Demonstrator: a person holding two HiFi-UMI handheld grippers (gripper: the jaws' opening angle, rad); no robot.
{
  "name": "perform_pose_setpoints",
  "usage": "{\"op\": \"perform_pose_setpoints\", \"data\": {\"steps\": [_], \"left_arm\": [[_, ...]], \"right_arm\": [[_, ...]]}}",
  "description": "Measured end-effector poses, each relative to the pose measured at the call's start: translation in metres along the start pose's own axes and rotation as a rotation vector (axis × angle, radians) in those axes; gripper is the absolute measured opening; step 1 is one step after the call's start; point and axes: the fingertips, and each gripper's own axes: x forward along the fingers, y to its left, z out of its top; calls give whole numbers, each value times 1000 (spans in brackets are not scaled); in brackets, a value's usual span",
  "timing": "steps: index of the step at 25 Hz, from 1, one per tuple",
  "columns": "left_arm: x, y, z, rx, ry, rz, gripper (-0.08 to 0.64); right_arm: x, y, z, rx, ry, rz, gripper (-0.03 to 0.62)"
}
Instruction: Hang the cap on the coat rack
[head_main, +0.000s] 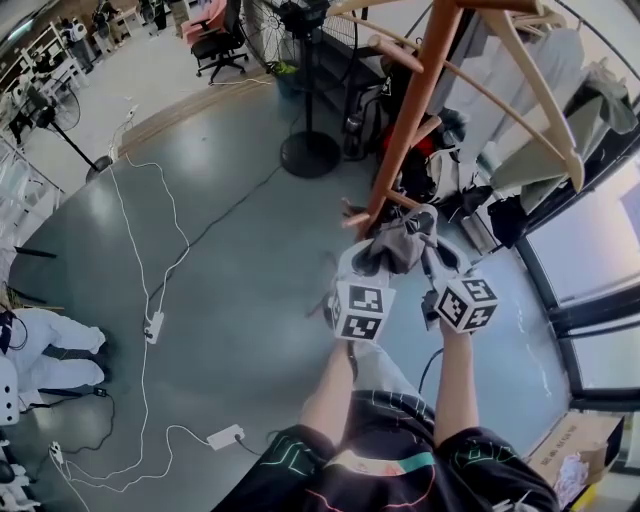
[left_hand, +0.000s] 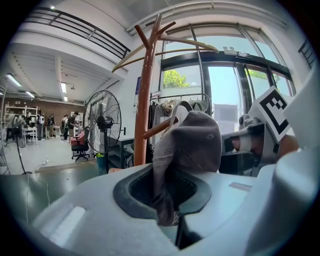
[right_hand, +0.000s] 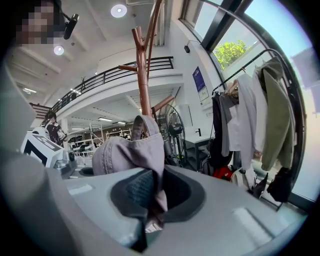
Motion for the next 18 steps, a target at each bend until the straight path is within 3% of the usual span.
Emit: {"op": "perform_pose_setpoints", "data": {"steps": [7, 18], "left_arm": [[19, 0, -5, -11, 31, 19, 55], [16, 24, -16, -40, 42, 58, 54]], "right_arm": [[15, -18, -6, 28, 23, 35, 26], [43, -1, -14, 75, 38, 106, 26]]}}
